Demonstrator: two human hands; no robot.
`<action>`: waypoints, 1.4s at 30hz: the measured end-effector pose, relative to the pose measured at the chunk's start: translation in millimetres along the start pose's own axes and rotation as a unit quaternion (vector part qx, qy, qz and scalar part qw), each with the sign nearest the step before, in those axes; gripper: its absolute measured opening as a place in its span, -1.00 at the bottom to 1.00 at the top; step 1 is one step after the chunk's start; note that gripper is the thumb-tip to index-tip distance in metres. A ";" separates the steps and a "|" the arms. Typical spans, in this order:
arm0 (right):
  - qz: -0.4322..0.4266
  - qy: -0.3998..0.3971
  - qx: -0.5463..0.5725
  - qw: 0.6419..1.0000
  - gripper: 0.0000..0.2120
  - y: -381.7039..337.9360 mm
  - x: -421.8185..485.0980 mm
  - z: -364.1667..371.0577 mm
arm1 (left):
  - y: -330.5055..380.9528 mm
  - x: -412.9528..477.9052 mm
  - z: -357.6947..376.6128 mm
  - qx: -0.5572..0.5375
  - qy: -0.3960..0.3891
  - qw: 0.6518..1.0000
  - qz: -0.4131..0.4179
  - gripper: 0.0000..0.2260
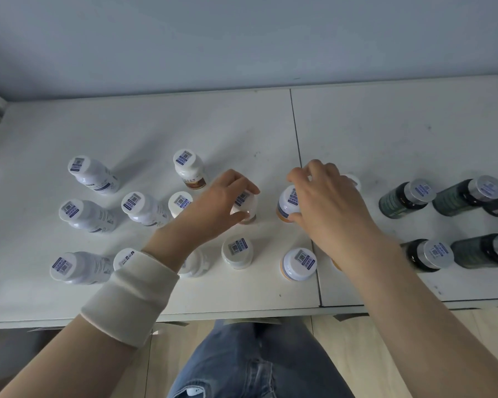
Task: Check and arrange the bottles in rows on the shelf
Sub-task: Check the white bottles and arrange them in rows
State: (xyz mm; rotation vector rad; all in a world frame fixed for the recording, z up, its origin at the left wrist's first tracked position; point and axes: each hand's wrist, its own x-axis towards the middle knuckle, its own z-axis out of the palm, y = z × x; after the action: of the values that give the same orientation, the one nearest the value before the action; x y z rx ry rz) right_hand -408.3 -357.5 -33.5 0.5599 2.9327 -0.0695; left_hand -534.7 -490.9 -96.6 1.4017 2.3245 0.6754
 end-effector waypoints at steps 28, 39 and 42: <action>-0.073 0.039 0.736 0.672 -0.54 -119.0 -14.4 3.4 | -40.7 -106.3 -97.4 -0.523 0.129 0.842 -0.034 -0.73; -0.006 0.038 0.770 0.637 -0.46 -131.9 -22.9 13.2 | -48.8 -108.8 -89.6 -0.564 0.095 0.820 0.020 -0.73; 0.000 0.048 0.760 0.648 -0.65 -126.8 -22.1 11.1 | -45.7 -106.6 -82.5 -0.577 0.082 0.813 0.021 -0.69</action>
State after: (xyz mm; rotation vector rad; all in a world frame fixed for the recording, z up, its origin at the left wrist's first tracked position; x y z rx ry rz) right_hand -433.3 -484.2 -38.8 0.6261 2.1420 -2.5928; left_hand -562.0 -622.2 -49.0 0.7753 1.3771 1.8368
